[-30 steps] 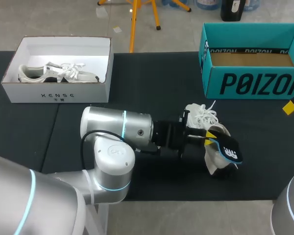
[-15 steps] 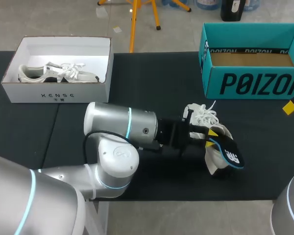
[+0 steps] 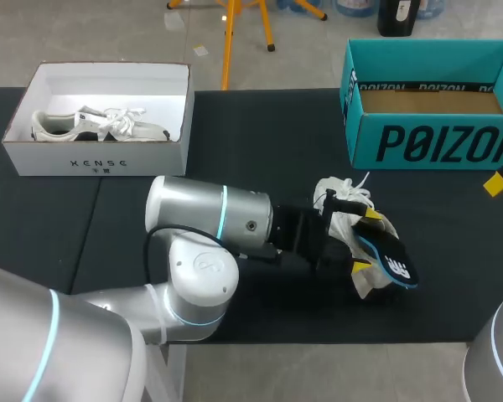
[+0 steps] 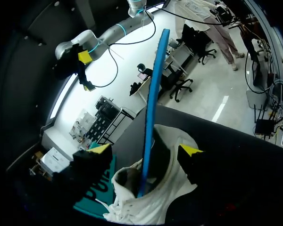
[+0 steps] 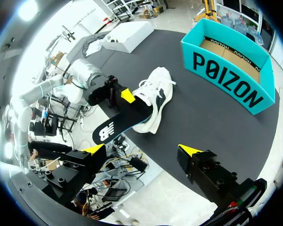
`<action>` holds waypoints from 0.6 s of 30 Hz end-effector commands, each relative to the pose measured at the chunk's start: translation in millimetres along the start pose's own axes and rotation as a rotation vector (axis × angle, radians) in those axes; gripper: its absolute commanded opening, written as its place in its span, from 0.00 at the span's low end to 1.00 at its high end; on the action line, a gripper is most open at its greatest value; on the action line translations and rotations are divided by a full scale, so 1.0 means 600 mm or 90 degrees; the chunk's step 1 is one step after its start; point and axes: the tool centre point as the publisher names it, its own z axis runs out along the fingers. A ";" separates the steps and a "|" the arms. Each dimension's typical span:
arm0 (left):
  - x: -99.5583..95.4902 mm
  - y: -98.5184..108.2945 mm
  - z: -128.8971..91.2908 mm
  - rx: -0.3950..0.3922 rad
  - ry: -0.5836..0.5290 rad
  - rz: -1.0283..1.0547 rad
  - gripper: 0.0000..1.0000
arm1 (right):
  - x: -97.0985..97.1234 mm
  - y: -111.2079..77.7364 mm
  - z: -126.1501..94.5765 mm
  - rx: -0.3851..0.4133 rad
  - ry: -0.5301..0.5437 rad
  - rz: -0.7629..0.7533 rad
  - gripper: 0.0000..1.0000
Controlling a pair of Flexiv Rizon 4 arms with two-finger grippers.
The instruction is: Take the shoe out of the shoebox, open the shoe tongue, remove and reinsert the insole, then place the shoe into the shoebox
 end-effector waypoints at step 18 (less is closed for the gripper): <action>0.000 -0.006 0.022 0.019 0.020 0.002 0.00 | -0.001 0.001 0.001 0.002 0.000 0.000 1.00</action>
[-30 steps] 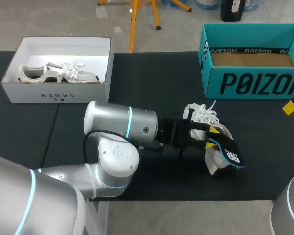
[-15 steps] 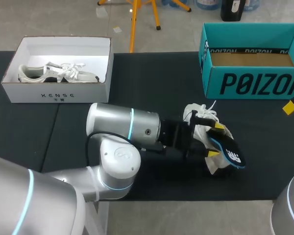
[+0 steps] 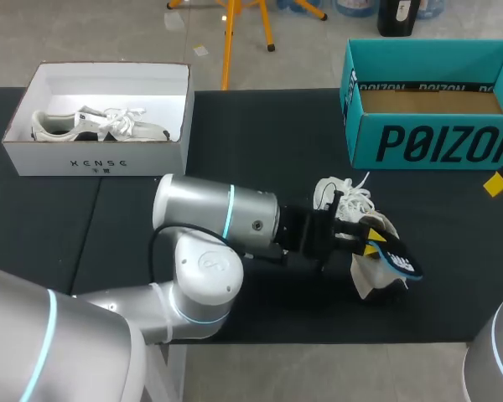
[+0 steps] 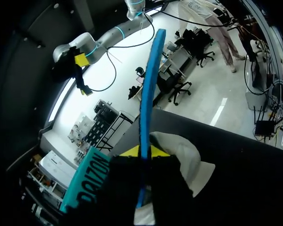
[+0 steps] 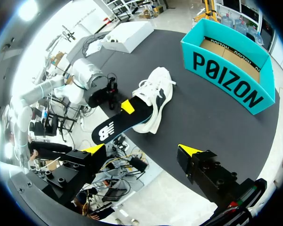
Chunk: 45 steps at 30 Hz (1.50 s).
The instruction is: Take the shoe out of the shoebox, open the shoe tongue, remove and reinsert the insole, then place the shoe into the shoebox
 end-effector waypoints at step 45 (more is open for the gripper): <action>-0.009 0.027 0.001 0.004 0.011 0.016 0.00 | -0.001 0.001 0.001 0.002 -0.001 0.000 1.00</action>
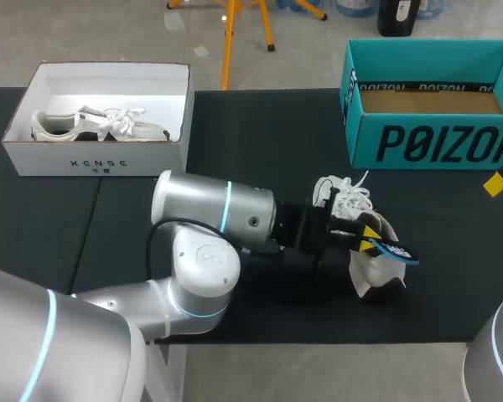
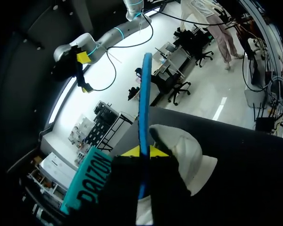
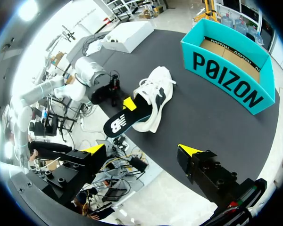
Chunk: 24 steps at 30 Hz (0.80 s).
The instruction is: Take the shoe out of the shoebox, open the shoe tongue, remove and reinsert the insole, then place the shoe into the shoebox
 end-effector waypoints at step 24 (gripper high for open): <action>-0.008 0.029 -0.007 -0.039 0.025 0.015 0.44 | -0.001 0.001 0.001 0.002 -0.001 0.000 1.00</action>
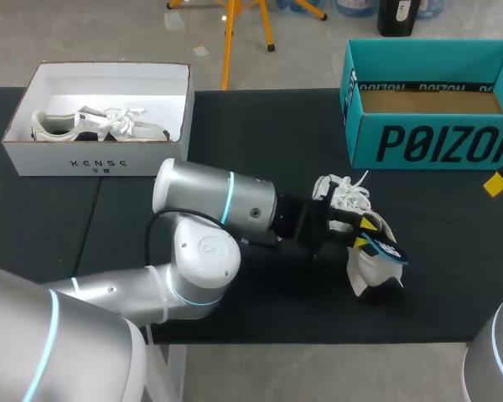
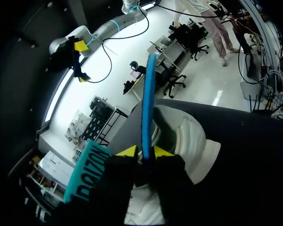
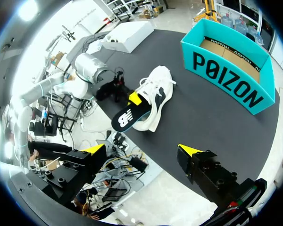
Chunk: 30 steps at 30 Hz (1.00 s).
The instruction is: Take the shoe out of the shoebox, open the shoe tongue, remove and reinsert the insole, then place the shoe into the shoebox
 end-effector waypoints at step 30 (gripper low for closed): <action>0.000 0.029 -0.003 -0.013 0.036 0.035 0.00 | -0.001 0.001 0.001 0.002 -0.001 0.000 1.00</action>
